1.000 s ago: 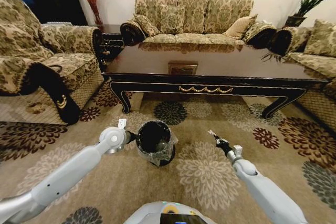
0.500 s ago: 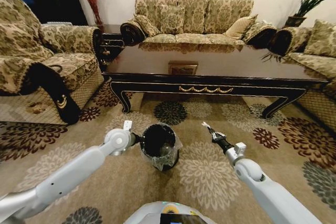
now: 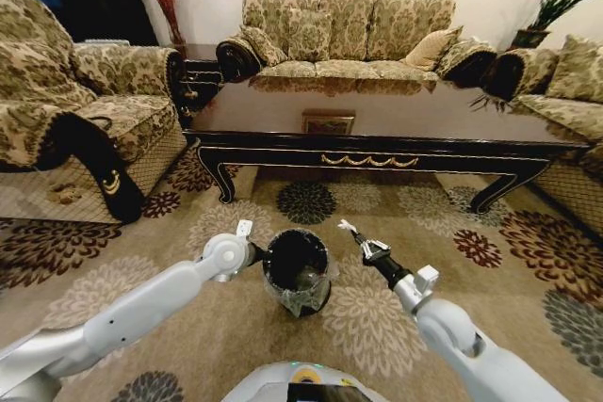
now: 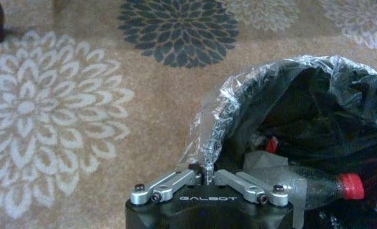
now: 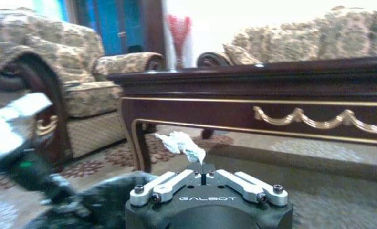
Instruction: Move to the front of the table and pick up the trash from the floor, then place it into the trash bin.
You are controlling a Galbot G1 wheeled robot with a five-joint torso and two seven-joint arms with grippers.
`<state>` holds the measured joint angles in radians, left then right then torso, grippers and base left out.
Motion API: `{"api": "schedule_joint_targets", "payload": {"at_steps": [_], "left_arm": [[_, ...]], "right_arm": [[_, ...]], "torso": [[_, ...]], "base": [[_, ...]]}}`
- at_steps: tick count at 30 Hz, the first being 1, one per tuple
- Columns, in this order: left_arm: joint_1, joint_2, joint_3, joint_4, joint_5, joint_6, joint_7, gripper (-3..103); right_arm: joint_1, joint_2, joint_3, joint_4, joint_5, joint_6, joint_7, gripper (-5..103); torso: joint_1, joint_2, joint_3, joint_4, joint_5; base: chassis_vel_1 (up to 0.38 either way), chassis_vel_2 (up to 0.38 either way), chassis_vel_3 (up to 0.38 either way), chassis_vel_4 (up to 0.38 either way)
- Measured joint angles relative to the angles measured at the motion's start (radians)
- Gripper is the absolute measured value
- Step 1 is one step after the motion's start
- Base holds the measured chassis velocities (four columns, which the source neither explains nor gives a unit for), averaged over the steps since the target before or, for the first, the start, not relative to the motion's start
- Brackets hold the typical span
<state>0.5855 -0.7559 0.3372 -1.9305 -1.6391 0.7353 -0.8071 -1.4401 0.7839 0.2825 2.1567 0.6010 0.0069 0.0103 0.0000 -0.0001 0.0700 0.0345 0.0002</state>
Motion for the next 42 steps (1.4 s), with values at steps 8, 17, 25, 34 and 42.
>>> {"api": "schedule_joint_targets", "payload": {"at_steps": [8, 17, 25, 34, 42], "left_arm": [[-0.015, -0.028, 0.039, 0.002, -0.016, 0.0, -0.024, 0], [-0.011, -0.044, 0.057, -0.006, -0.016, 0.0, -0.034, 0], [-0.007, -0.047, 0.061, -0.007, -0.014, 0.0, -0.036, 0], [0.003, -0.07, 0.056, -0.007, -0.01, 0.0, -0.045, 0], [0.017, -0.059, 0.039, -0.012, -0.01, 0.0, -0.047, 0]], "right_arm": [[-0.073, -0.014, -0.045, 0.11, -0.043, -0.042, 0.01, 0], [-0.076, -0.02, -0.079, 0.082, -0.101, -0.038, 0.003, 0], [-0.095, -0.017, -0.083, 0.085, -0.118, -0.042, -0.009, -3], [-0.14, -0.009, -0.074, 0.098, -0.135, -0.043, -0.055, 33], [-0.148, -0.001, -0.071, 0.102, -0.134, -0.041, -0.062, 61]], "torso": [[0.0, 0.0, 0.0, 0.0, -0.0001], [0.0, 0.0, 0.0, 0.0, -0.0001], [0.0, 0.0, 0.0, 0.0002, -0.0001], [0.0, 0.0, 0.0, 0.0, -0.0003], [0.0, 0.0, 0.0, 0.0001, -0.0002]], "base": [[0.0, 0.0, 0.0, 0.0], [0.0, 0.0, 0.0, 0.0], [0.0, 0.0, 0.0, 0.0], [0.0, 0.0, 0.0, 0.0], [0.0, 0.0, 0.0, 0.0]]}}
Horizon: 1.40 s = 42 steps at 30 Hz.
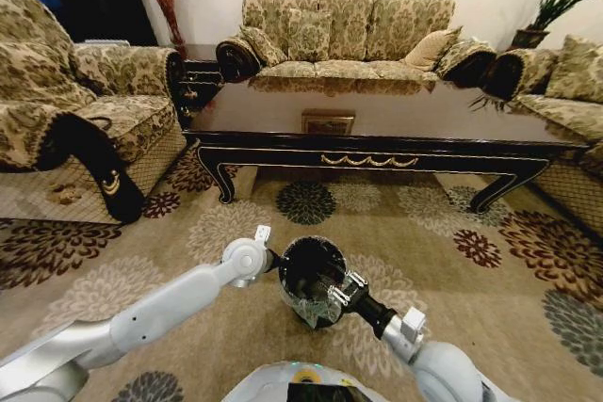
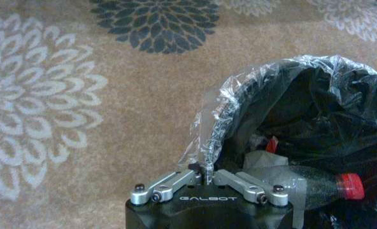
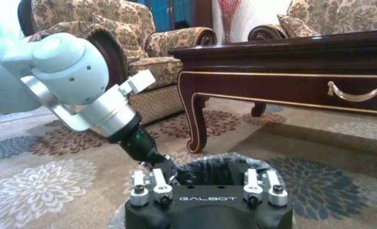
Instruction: Move to the front of the table and pick up the trash from the floor, then place it into the trash bin.
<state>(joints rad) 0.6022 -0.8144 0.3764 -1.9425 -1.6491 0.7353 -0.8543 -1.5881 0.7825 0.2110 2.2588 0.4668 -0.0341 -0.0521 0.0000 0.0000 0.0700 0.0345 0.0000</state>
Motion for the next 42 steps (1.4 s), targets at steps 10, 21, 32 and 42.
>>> {"api": "schedule_joint_targets", "payload": {"at_steps": [10, 21, 32, 42], "left_arm": [[0.038, 0.034, -0.04, -0.01, 0.009, 0.0, -0.019, 0], [0.053, 0.123, -0.096, -0.048, -0.02, 0.0, -0.066, 0], [0.102, 0.116, -0.138, 0.022, 0.02, 0.0, -0.055, 0], [0.113, 0.113, -0.153, 0.004, 0.039, 0.0, -0.059, 19]], "right_arm": [[-0.019, 0.018, 0.007, 0.014, -0.002, 0.003, 0.011, 93], [-0.02, 0.018, 0.011, 0.012, -0.008, 0.016, 0.018, 100], [-0.026, 0.012, 0.015, 0.012, -0.012, 0.023, 0.024, 100], [-0.026, 0.019, 0.013, 0.007, -0.012, 0.023, 0.035, 100]], "torso": [[0.0, 0.0, 0.0, -0.0001, -0.0002], [0.0, 0.0, 0.0, 0.0001, 0.0], [0.0, 0.0, 0.0, 0.0, -0.0002], [0.0, 0.0, 0.0, 0.0, -0.0001]], "base": [[0.0, 0.0, 0.0, 0.0], [0.0, 0.0, 0.0, 0.0], [0.0, 0.0, 0.0, 0.0], [0.0, 0.0, 0.0, 0.0]]}}
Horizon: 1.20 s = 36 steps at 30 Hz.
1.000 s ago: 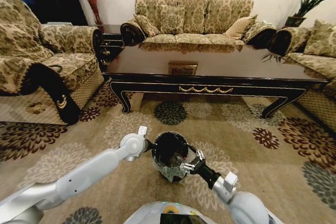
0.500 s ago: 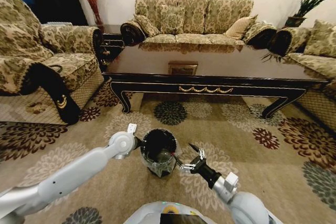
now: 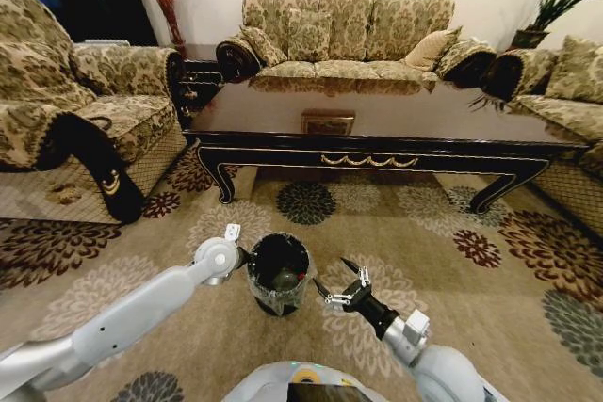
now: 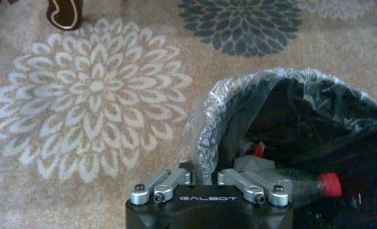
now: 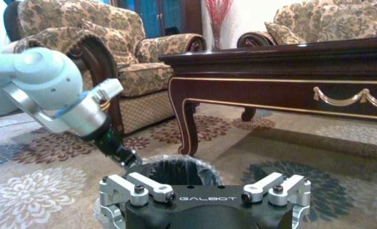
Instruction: Move to the front of the table and pick up the trash from the floor, then place it into the trash bin.
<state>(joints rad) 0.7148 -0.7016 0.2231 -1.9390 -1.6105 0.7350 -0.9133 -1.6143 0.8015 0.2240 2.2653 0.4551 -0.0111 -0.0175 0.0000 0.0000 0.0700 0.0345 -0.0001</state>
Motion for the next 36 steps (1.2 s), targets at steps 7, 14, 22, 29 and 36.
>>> {"api": "schedule_joint_targets", "payload": {"at_steps": [7, 14, 22, 29, 36], "left_arm": [[0.059, 0.019, -0.087, -0.062, 0.0, 0.0, -0.004, 46], [0.218, 0.041, -0.274, -0.188, 0.026, 0.0, 0.019, 74], [0.391, 0.033, -0.443, -0.32, 0.241, -0.007, 0.132, 99], [0.617, -0.078, -0.595, -0.374, 0.631, -0.139, 0.288, 100], [0.881, -0.239, -0.728, -0.371, 1.08, -0.436, 0.49, 100]], "right_arm": [[0.006, 0.003, -0.004, -0.002, 0.003, -0.009, 0.013, 100], [0.006, 0.036, 0.026, 0.002, 0.024, 0.011, 0.043, 100], [-0.073, 0.102, 0.119, 0.019, 0.019, 0.043, 0.104, 100], [-0.127, 0.178, 0.21, -0.002, -0.091, 0.124, 0.12, 100], [-0.148, 0.275, 0.257, -0.049, -0.215, 0.178, 0.154, 100]], "torso": [[0.0, 0.0, 0.0, 0.0, 0.0], [0.0, 0.0, 0.0, 0.0001, 0.0], [0.0, 0.0, 0.0, -0.0001, 0.0001], [0.0, 0.0, 0.0, -0.0002, 0.0001], [0.0, 0.0, 0.0, -0.0001, 0.0]], "base": [[0.0, 0.0, 0.0, 0.0], [0.0, 0.0, 0.0, 0.0], [0.0, 0.0, 0.0, 0.0], [0.0, 0.0, 0.0, 0.0], [0.0, 0.0, 0.0, 0.0]]}}
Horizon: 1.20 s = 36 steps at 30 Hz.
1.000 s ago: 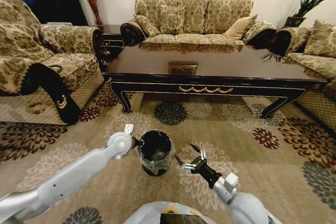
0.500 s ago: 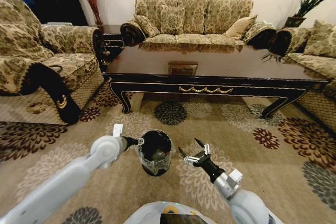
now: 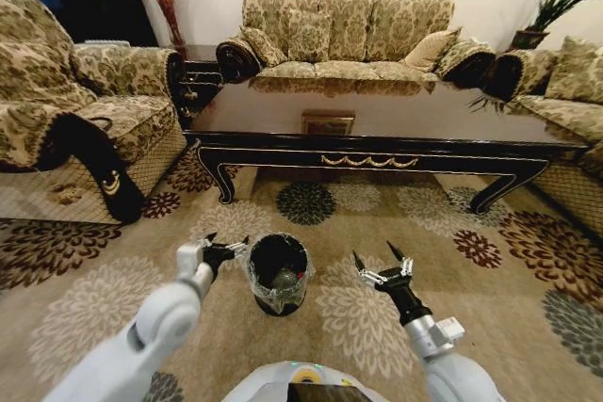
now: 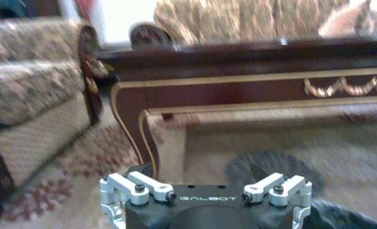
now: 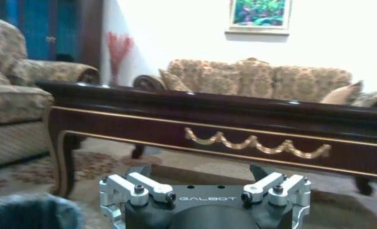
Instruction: Move to the front of the table and pick up the trash from the floor, then place it into the trash bin.
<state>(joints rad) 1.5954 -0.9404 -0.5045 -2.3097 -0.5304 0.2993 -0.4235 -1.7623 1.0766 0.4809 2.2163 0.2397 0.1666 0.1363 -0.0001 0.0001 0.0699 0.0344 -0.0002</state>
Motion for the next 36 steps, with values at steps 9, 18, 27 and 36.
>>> {"api": "schedule_joint_targets", "payload": {"at_steps": [9, 18, 27, 36], "left_arm": [[0.227, -0.176, -0.13, -0.022, 0.189, -0.251, 0.178, 100], [0.334, -0.244, -0.191, 0.001, 0.214, -0.437, 0.294, 98], [0.344, -0.244, -0.198, -0.008, 0.202, -0.445, 0.295, 98], [0.342, -0.244, -0.19, -0.005, 0.202, -0.436, 0.286, 100]], "right_arm": [[0.018, 0.129, 0.067, -0.111, -0.044, 0.061, -0.004, 100], [0.006, 0.169, 0.112, -0.122, -0.011, 0.099, -0.066, 100], [0.01, 0.147, 0.135, -0.11, 0.024, 0.11, -0.091, 100], [0.008, 0.139, 0.143, -0.11, 0.027, 0.111, -0.104, 100]], "torso": [[0.0, 0.0, 0.0, 0.0002, 0.0003], [0.0, 0.0, 0.0, 0.0001, 0.0002], [0.0, 0.0, 0.0, 0.0001, 0.0003], [0.0, 0.0, 0.0, 0.0001, 0.0003]], "base": [[0.0, 0.0, 0.0, 0.0], [0.0, 0.0, 0.0, 0.0], [0.0, 0.0, 0.0, 0.0], [0.0, 0.0, 0.0, 0.0]]}}
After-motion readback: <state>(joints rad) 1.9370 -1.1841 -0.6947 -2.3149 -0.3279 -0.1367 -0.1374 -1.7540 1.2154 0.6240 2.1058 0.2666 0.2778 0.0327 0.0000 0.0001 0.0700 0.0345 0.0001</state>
